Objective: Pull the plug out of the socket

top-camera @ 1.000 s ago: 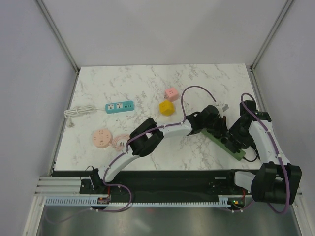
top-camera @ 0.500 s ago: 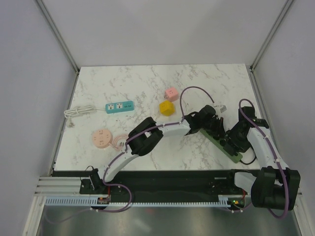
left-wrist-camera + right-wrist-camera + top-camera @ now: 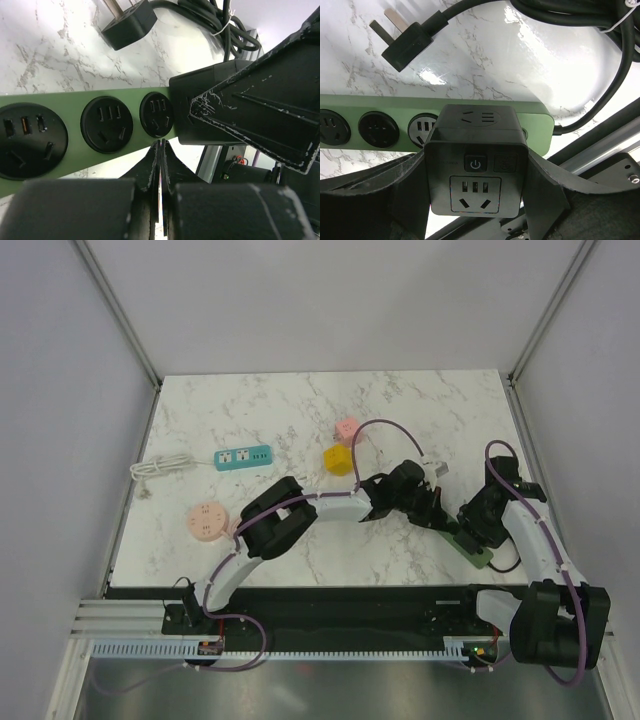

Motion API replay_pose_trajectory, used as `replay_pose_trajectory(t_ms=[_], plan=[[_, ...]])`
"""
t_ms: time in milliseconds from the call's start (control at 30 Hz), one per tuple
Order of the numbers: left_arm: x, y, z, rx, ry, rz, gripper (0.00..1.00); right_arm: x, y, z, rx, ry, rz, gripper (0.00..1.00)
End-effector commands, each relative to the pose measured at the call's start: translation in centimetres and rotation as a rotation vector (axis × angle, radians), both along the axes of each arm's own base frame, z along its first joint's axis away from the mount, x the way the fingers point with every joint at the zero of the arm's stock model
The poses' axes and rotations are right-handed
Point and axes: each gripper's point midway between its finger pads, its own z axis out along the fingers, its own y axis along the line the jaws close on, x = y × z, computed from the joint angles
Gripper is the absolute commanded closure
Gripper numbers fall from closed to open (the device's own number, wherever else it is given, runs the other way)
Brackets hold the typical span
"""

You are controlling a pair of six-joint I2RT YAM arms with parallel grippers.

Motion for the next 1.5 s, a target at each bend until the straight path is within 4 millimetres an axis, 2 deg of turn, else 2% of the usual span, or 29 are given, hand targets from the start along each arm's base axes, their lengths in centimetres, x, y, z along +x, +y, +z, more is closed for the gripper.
replay_pose_trajectory(t_ms=[0, 133, 233, 367, 433, 500, 567, 633, 667, 833, 967, 1000, 1133, 1333, 1433, 1467], plan=[[-0.2, -0.9, 1.9, -0.063, -0.044, -0.037, 0.98, 2.2, -0.8, 1.4, -0.038, -0.115, -0.018, 1.0], [-0.1, -1.9, 0.3, -0.059, -0.012, -0.047, 0.98, 2.1, -0.5, 1.1, -0.022, -0.111, -0.016, 1.0], [-0.2, -2.1, 0.7, -0.069, -0.019, -0.053, 0.98, 1.9, -0.5, 0.9, -0.022, -0.109, -0.016, 1.0], [0.3, -1.9, 2.5, -0.085, -0.077, -0.037, 0.98, 1.8, -0.4, 0.9, -0.018, -0.11, -0.015, 1.0], [0.6, -1.9, 2.4, -0.068, -0.085, -0.029, 0.98, 1.9, -0.4, 1.0, -0.017, -0.115, -0.014, 1.0], [0.6, -1.9, 1.2, -0.042, -0.066, -0.035, 0.98, 1.9, -0.4, 1.0, -0.016, -0.114, -0.012, 1.0], [0.4, -2.4, 1.0, -0.051, -0.042, -0.047, 0.98, 1.8, -0.3, 0.9, -0.017, -0.111, -0.011, 1.0], [0.2, -2.8, -0.1, -0.031, -0.019, -0.049, 0.98, 1.8, -0.3, 0.7, -0.013, -0.107, -0.013, 1.0], [0.7, -2.8, -0.5, -0.012, -0.026, -0.024, 0.98, 1.8, -0.3, 0.7, -0.009, -0.106, -0.014, 1.0], [0.3, -2.1, -4.3, 0.094, 0.053, 0.001, 0.98, 2.5, -0.4, 1.6, -0.015, -0.135, -0.011, 1.0], [-0.9, -1.1, -4.6, 0.107, 0.065, -0.009, 0.98, 3.2, -0.7, 2.4, -0.032, -0.15, -0.009, 1.0], [-0.7, -1.1, -3.6, 0.095, 0.038, 0.0, 0.98, 3.1, -0.8, 2.5, -0.034, -0.148, -0.01, 1.0], [-0.8, -0.5, -4.0, 0.116, 0.008, 0.011, 0.98, 3.5, -0.8, 2.8, -0.035, -0.155, -0.008, 1.0], [-1.3, 1.1, -6.9, 0.166, 0.016, 0.028, 0.98, 4.6, -1.1, 4.2, -0.05, -0.189, -0.006, 1.0], [-0.9, 0.6, -7.2, 0.165, 0.011, 0.038, 0.98, 5.0, -0.9, 4.6, -0.038, -0.202, -0.004, 1.0], [-1.0, 0.7, -8.4, 0.188, 0.02, 0.036, 0.98, 5.1, -0.8, 4.5, -0.031, -0.203, -0.003, 1.0]])
